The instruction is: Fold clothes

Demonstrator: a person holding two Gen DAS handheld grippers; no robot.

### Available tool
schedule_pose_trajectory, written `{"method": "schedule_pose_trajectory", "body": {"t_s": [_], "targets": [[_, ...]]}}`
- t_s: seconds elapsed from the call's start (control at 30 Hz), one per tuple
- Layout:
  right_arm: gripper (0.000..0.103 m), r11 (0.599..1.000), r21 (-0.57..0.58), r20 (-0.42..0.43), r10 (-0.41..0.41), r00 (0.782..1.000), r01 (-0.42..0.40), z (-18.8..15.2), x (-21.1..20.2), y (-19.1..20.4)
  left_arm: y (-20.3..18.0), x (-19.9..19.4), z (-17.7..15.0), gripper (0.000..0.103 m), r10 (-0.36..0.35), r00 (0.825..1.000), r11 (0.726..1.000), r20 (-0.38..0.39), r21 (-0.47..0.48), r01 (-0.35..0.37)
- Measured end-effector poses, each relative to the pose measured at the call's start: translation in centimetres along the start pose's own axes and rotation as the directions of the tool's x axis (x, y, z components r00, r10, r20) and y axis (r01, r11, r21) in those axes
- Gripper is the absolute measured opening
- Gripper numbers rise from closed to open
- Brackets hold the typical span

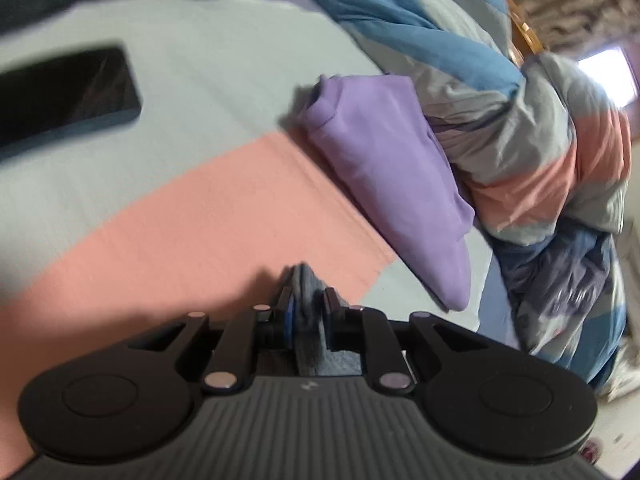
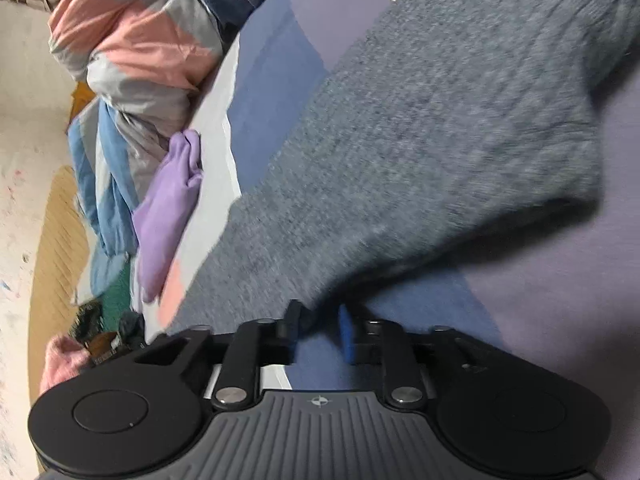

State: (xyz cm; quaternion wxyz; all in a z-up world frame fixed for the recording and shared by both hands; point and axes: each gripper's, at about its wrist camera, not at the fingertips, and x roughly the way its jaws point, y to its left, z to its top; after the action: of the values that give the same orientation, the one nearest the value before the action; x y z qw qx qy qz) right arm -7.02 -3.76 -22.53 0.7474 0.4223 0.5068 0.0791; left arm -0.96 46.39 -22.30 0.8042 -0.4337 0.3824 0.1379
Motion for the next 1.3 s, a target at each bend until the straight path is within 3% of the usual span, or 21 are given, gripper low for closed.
{"method": "schedule_pose_trajectory", "body": {"t_s": [0.03, 0.07, 0.13, 0.2, 0.3, 0.4, 0.53, 0.6, 0.7, 0.8, 0.83, 0.9, 0.97, 1.0, 1.1, 1.2, 1.3], "targets": [[0.031, 1.000, -0.020, -0.003, -0.007, 1.000, 0.007, -0.2, -0.9, -0.1, -0.6, -0.7, 0.1, 0.041, 0.015, 1.000, 0.999, 0.012, 0.041, -0.015], [0.031, 0.999, -0.045, -0.001, -0.017, 1.000, 0.017, -0.3, -1.9, -0.3, -1.3, -1.7, 0.0, 0.051, 0.040, 0.999, 0.996, 0.027, 0.083, -0.042], [0.032, 0.992, -0.113, 0.027, -0.049, 0.998, 0.051, -0.4, -4.3, -0.8, -3.0, -3.6, -1.0, 0.092, 0.075, 0.994, 0.984, 0.076, 0.154, -0.086], [0.038, 0.980, -0.170, 0.106, -0.087, 0.991, 0.104, 0.3, -7.4, -1.7, -4.5, -5.2, -2.2, 0.103, 0.092, 0.989, 0.971, 0.114, 0.209, -0.115], [0.057, 0.966, -0.134, 0.280, -0.178, 0.943, 0.222, 2.7, -11.5, -4.5, -6.9, -5.6, -5.1, 0.103, 0.065, 0.997, 0.957, 0.045, 0.279, -0.075], [0.067, 0.967, 0.031, 0.400, -0.244, 0.884, 0.254, 6.2, -13.9, -8.3, -10.0, -4.3, -8.8, 0.103, 0.017, 0.998, 0.942, -0.062, 0.335, 0.005], [0.070, 0.955, 0.275, 0.439, -0.225, 0.870, 0.108, 10.2, -13.8, -14.2, -15.1, -1.7, -14.7, 0.103, -0.033, 0.977, 0.903, -0.213, 0.412, 0.120], [0.070, 0.943, 0.329, 0.455, -0.209, 0.866, 0.055, 11.5, -13.1, -15.9, -17.8, -0.6, -17.6, 0.103, -0.061, 0.956, 0.879, -0.289, 0.438, 0.188], [0.069, 0.959, 0.270, 0.461, -0.209, 0.862, 0.088, 13.1, -12.7, -15.1, -22.0, 0.4, -22.0, 0.103, -0.040, 0.940, 0.813, -0.338, 0.536, 0.228], [0.058, 0.956, 0.199, 0.420, -0.282, 0.863, 0.215, 13.6, -13.3, -13.9, -25.6, 0.9, -26.0, 0.103, -0.019, 0.930, 0.750, -0.368, 0.609, 0.257], [0.055, 0.950, 0.177, 0.408, -0.308, 0.859, 0.257, 13.7, -13.6, -13.5, -26.6, 1.2, -27.0, 0.103, -0.017, 0.923, 0.741, -0.383, 0.615, 0.269], [0.056, 0.939, 0.126, 0.431, -0.341, 0.836, 0.319, 13.5, -14.9, -13.0, -28.1, 1.5, -28.9, 0.103, -0.010, 0.911, 0.727, -0.412, 0.622, 0.289], [0.058, 0.920, 0.042, 0.487, -0.359, 0.796, 0.389, 13.2, -16.2, -12.2, -29.2, 2.0, -30.2, 0.103, 0.003, 0.904, 0.717, -0.427, 0.631, 0.295], [0.059, 0.915, -0.022, 0.496, -0.339, 0.799, 0.403, 13.5, -16.5, -12.1, -29.6, 2.2, -30.7, 0.103, 0.011, 0.903, 0.715, -0.430, 0.635, 0.293], [0.059, 0.907, -0.226, 0.449, -0.227, 0.864, 0.356, 15.5, -16.8, -12.5, -30.5, 2.8, -32.0, 0.103, 0.035, 0.898, 0.713, -0.439, 0.641, 0.285], [0.058, 0.899, -0.359, 0.324, -0.130, 0.937, 0.249, 18.2, -16.0, -13.6, -30.7, 3.5, -32.8, 0.103, 0.058, 0.895, 0.721, -0.443, 0.638, 0.270], [0.055, 0.900, -0.402, 0.174, -0.104, 0.979, 0.167, 20.8, -14.6, -15.2, -31.1, 4.1, -33.3, 0.103, 0.085, 0.894, 0.719, -0.441, 0.648, 0.251]]}}
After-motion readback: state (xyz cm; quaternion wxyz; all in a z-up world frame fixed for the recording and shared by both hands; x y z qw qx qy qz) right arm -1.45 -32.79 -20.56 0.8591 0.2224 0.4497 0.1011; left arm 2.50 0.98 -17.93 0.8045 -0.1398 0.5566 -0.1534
